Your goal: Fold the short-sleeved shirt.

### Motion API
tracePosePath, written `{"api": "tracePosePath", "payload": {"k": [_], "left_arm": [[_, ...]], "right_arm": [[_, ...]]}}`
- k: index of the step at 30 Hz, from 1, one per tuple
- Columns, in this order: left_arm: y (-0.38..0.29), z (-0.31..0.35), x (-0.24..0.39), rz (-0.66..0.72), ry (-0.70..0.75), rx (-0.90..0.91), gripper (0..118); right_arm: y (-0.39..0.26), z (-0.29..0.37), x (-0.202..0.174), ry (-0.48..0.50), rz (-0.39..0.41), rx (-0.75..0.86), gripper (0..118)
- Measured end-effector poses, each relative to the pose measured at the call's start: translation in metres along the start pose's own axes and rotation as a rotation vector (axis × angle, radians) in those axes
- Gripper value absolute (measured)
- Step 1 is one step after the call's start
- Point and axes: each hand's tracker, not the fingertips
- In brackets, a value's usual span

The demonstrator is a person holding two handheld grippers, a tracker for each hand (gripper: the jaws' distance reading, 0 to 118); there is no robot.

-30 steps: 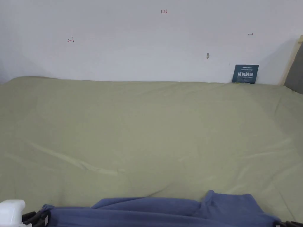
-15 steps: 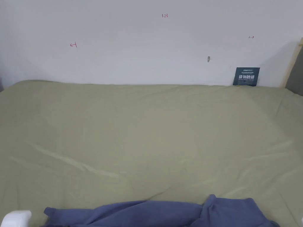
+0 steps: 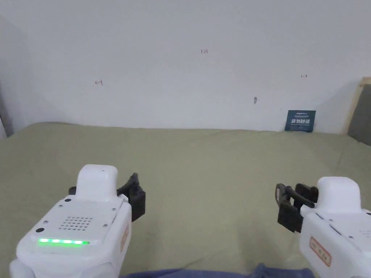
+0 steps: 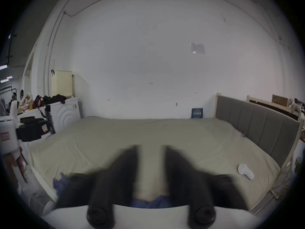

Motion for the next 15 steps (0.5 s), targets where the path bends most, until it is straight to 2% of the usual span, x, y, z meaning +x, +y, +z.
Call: {"api": "tracePosePath", "payload": {"k": [1,2,5,10,15], "left_arm": [[-0.002,0.0,0.009,0.003,-0.008,-0.003,0],[-0.004,0.001,0.015,0.024,0.013,0.027,0],[-0.008,-0.005,0.012,0.048,-0.01,-0.002,0],[-0.002,0.002,0.011,0.01,0.006,0.004,0],[-0.006,-0.003,0.004,-0.001,0.006,0.006,0]], "right_arm": [[-0.003,-0.004,-0.007,-0.011,-0.006,0.0,2],[-0.004,-0.002,-0.012,-0.023,-0.011,0.041,2],[-0.006,-0.002,-0.019,-0.013,0.001,0.032,2],[-0.004,-0.002,-0.02,-0.041,0.038,0.063,2],[-0.004,-0.002,-0.019,-0.047,0.027,0.074,2]]}}
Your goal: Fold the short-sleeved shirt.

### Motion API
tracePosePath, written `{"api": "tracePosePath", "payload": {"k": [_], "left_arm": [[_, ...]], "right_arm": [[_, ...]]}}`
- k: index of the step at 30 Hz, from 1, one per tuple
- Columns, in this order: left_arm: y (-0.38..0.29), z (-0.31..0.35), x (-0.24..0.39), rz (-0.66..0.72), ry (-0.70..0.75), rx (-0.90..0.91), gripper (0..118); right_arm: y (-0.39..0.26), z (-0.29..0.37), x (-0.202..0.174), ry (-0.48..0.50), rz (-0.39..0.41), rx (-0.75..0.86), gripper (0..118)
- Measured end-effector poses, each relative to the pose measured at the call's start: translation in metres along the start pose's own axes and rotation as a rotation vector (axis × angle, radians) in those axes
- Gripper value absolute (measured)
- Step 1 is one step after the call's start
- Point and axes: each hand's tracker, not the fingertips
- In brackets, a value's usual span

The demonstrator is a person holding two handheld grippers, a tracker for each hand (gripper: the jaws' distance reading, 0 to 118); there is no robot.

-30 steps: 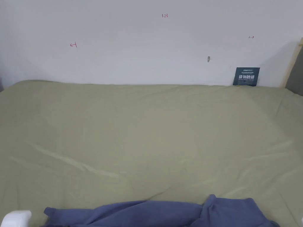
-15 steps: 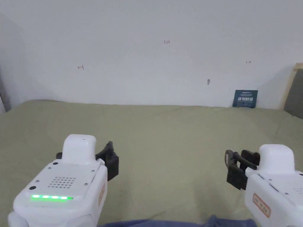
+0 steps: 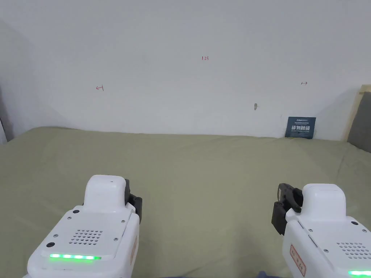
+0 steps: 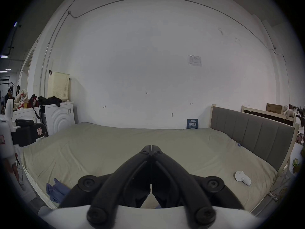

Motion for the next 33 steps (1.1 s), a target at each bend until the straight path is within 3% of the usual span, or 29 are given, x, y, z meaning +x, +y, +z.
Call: {"api": "tracePosePath", "payload": {"k": [6,14,20,23,24,26,27,33], "left_arm": [[-0.011,-0.008,-0.039,0.082,-0.094,-0.169,0],[-0.079,-0.034,-0.171,0.333,-0.166,-0.576,0],[-0.119,-0.059,-0.23,0.608,-0.383,-0.8,0],[-0.142,-0.079,-0.247,0.637,-0.497,-0.844,2],[-0.145,-0.084,-0.247,0.626,-0.469,-0.844,11],[-0.134,-0.078,-0.234,0.63,-0.505,-0.877,81],[-0.138,-0.081,-0.236,0.646,-0.526,-0.898,108],[-0.172,-0.096,-0.248,0.779,-0.594,-0.98,112]], "right_arm": [[-0.008,0.0,-0.003,0.003,0.01,-0.012,2],[-0.021,0.003,-0.015,-0.013,0.046,-0.037,2],[-0.03,-0.001,-0.025,-0.033,0.05,-0.073,2],[-0.038,-0.006,-0.03,-0.035,0.053,-0.096,2],[-0.041,-0.008,-0.032,-0.034,0.054,-0.103,2],[-0.045,-0.009,-0.034,-0.034,0.053,-0.116,2],[-0.046,-0.01,-0.034,-0.034,0.05,-0.118,2],[-0.047,-0.015,-0.035,-0.029,0.039,-0.131,2]]}}
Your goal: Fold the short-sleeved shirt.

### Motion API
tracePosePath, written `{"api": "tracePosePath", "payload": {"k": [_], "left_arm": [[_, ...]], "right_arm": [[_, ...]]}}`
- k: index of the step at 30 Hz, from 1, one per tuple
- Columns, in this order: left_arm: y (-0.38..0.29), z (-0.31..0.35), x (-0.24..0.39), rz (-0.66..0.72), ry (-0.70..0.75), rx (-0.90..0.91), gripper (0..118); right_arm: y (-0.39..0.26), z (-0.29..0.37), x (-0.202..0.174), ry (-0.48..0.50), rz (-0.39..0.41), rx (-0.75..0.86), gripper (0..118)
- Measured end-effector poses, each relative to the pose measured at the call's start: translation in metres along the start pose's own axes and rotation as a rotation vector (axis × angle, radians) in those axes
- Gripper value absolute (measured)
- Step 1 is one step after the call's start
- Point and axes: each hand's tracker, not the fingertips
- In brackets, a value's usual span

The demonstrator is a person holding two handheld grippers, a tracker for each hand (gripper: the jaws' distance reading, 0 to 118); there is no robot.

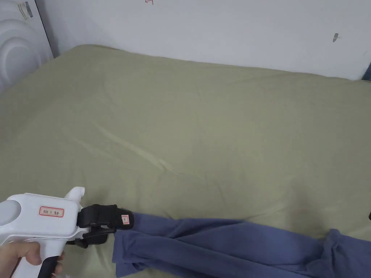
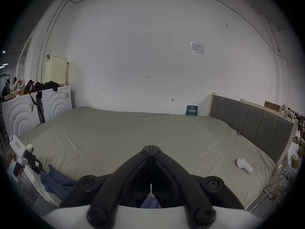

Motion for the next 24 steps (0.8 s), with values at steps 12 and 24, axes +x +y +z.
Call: {"api": "tracePosePath", "payload": {"k": [12,24], "left_arm": [[-0.006,-0.037,-0.004,0.093,-0.268,-0.059,102],[0.003,-0.005,0.01,0.057,-0.078,0.089,6]], "right_arm": [[-0.005,0.005,0.002,-0.01,0.015,-0.017,2],[-0.003,0.013,0.024,-0.022,-0.02,-0.001,2]]}}
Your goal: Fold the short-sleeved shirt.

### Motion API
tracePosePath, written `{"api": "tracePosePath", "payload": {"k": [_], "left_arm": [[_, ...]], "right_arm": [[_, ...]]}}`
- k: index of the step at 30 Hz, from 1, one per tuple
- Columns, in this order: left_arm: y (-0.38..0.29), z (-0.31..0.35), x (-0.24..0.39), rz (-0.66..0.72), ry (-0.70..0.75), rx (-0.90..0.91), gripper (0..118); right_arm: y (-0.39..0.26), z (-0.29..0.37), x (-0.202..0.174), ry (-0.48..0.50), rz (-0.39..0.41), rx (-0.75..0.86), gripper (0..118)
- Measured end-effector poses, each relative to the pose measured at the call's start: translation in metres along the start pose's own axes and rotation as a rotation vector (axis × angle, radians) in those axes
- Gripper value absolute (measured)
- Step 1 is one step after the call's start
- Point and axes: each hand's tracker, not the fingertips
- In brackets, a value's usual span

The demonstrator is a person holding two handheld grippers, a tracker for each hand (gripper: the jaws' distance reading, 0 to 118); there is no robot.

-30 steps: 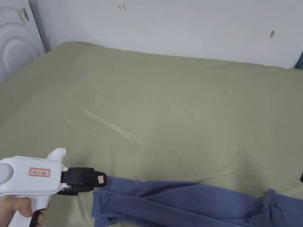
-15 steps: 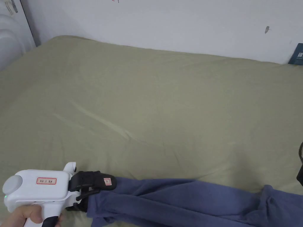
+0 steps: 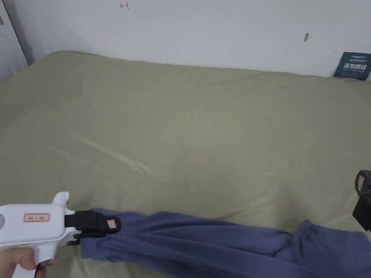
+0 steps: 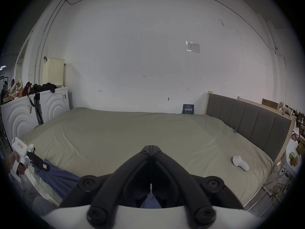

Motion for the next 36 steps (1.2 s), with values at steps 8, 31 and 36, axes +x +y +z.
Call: {"api": "tracePosePath", "payload": {"k": [8,31,36], "left_arm": [[-0.005,0.056,0.033,-0.061,0.146,0.11,6],[-0.132,-0.206,0.221,-0.669,0.666,-0.134,59],[-0.134,-0.239,0.216,-0.592,0.496,-0.14,113]], "right_arm": [[0.002,0.007,0.014,0.006,-0.023,0.023,2],[-0.003,0.033,0.06,-0.09,-0.022,0.065,2],[-0.005,0.033,0.067,-0.103,-0.019,0.039,2]]}}
